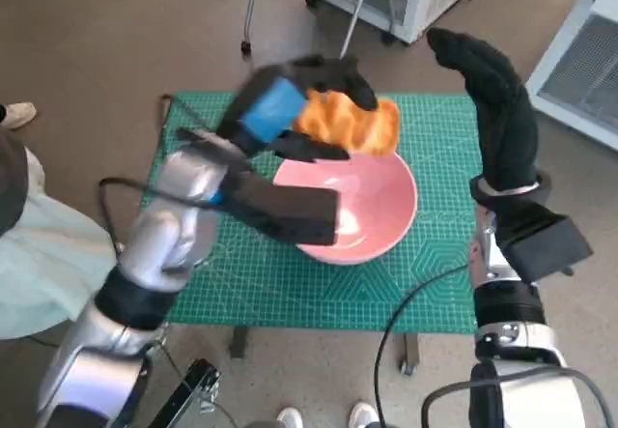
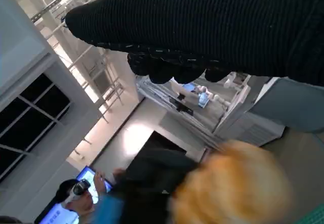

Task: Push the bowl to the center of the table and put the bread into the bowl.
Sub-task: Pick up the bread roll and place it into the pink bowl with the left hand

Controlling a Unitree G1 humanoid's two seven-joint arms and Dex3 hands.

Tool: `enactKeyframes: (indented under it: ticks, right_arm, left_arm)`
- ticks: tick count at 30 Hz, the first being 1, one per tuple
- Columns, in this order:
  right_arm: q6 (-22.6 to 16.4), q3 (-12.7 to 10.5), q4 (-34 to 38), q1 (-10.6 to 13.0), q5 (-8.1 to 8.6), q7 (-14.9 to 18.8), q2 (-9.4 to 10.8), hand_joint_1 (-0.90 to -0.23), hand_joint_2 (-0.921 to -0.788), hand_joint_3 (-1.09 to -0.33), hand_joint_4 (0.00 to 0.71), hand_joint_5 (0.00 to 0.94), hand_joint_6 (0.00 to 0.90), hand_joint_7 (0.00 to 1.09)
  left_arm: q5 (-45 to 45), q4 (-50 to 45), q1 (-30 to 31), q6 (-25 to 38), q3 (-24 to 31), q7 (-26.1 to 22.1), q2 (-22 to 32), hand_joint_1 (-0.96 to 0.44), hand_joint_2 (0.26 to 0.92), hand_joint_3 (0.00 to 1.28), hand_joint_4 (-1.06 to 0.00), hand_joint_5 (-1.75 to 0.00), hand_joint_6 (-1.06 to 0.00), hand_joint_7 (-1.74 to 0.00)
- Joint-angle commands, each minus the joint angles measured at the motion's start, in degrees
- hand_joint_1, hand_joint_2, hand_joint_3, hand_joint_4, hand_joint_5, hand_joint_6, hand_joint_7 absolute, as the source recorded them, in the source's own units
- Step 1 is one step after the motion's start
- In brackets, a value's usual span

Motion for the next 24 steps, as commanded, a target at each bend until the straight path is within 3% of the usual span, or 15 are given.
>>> enactKeyframes:
  ticks: [1, 4, 9, 14, 16, 17, 18, 21, 24]
  right_arm:
    - [0.5, -0.3, -0.5, 2.0, 0.44, 0.5, -0.7, -0.606, -0.921, -0.748, 0.287, 0.009, -0.001, 0.70]
    - [0.4, -0.3, -0.8, 2.4, 0.48, 0.4, -1.0, -0.604, -0.921, -0.747, 0.284, 0.006, -0.001, 0.70]
    - [0.5, -0.5, -1.4, 2.9, 0.13, -0.3, -1.3, -0.601, -0.921, -0.746, 0.283, 0.006, -0.001, 0.70]
    - [0.6, -0.6, -1.8, 3.4, -0.35, -1.3, -1.5, -0.614, -0.921, -0.741, 0.292, 0.010, -0.001, 0.70]
    - [0.6, -0.6, -2.0, 3.5, -0.55, -1.6, -1.5, -0.618, -0.921, -0.740, 0.295, 0.012, -0.001, 0.70]
    - [0.6, -0.6, -2.1, 3.7, -0.63, -1.8, -1.5, -0.619, -0.921, -0.739, 0.297, 0.012, -0.001, 0.70]
    - [0.6, -0.5, -2.2, 3.7, -0.82, -2.0, -1.5, -0.620, -0.921, -0.739, 0.298, 0.013, -0.001, 0.70]
    - [0.7, -0.4, -2.4, 3.8, -1.17, -2.5, -1.6, -0.622, -0.921, -0.738, 0.300, 0.013, -0.001, 0.70]
    - [0.7, -0.3, -2.4, 3.8, -1.75, -3.1, -1.7, -0.624, -0.921, -0.737, 0.300, 0.013, -0.001, 0.70]
  left_arm:
    - [1.4, 5.2, -2.3, -1.1, -2.7, 0.1, -1.9, 0.00, 0.796, 0.30, -0.74, -1.22, -0.58, -1.18]
    - [2.9, 10.0, -3.0, -2.2, -5.2, 1.0, -2.9, 0.00, 0.880, 0.18, -0.72, -1.23, -0.53, -1.18]
    - [4.1, 15.4, -3.3, -4.8, -7.5, 2.8, -2.8, 0.00, 0.906, 0.11, -0.72, -1.21, -0.57, -1.16]
    - [1.7, 17.4, -2.6, -6.0, -7.3, -0.5, -3.1, 0.00, 0.918, 0.09, -0.72, -1.15, -0.56, -1.21]
    - [1.2, 16.8, -2.0, -5.9, -7.7, -4.4, -2.4, 0.00, 0.919, 0.14, -0.64, -1.28, -0.53, -1.19]
    - [1.1, 16.2, -1.8, -5.8, -8.0, -6.4, -1.9, 0.00, 0.909, 0.15, -0.43, -0.91, -0.35, -0.89]
    - [1.0, 15.4, -1.8, -5.6, -8.4, -10.0, -1.2, 0.00, 0.911, 0.14, -0.33, -0.60, -0.26, -0.64]
    - [-0.5, 13.4, -2.0, -4.2, -8.2, -18.7, -0.3, -0.05, 0.866, 0.09, -0.11, -0.20, -0.08, -0.25]
    - [-3.4, 10.5, -2.1, -1.2, -6.7, -27.4, -0.3, -0.10, 0.816, 0.05, -0.03, -0.06, -0.03, -0.08]
